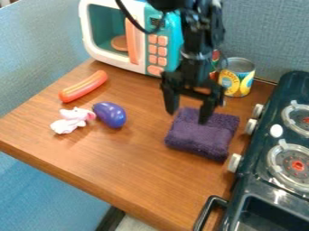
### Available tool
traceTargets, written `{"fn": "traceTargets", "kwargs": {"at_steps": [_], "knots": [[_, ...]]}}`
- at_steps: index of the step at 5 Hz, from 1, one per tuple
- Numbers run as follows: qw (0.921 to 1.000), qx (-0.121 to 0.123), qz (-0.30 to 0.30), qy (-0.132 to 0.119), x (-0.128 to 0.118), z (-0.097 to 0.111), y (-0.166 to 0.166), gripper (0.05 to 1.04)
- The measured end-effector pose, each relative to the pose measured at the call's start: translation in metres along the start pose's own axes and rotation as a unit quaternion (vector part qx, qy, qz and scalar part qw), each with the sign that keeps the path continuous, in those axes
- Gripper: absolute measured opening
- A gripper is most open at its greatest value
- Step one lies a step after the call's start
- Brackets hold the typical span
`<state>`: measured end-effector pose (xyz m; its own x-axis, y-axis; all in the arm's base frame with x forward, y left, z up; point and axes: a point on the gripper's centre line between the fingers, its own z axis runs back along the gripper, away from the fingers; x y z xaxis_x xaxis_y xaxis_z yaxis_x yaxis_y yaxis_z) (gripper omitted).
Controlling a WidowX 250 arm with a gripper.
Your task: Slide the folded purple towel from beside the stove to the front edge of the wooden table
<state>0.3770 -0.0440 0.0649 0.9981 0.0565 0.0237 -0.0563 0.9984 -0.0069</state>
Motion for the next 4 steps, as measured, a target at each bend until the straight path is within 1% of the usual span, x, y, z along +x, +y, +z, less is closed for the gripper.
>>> {"fn": "traceTargets", "kwargs": {"at_steps": [1,2,3,4], "knots": [[0.9998,0.008,-0.01,0.016,-0.001,-0.023,-0.011,1.001],[0.9998,0.009,-0.005,0.019,0.002,-0.036,-0.012,1.001],[0.9998,0.014,0.0,0.018,0.006,-0.038,-0.011,1.001],[0.9983,0.051,0.016,0.021,-0.004,-0.041,-0.006,1.001]]}}
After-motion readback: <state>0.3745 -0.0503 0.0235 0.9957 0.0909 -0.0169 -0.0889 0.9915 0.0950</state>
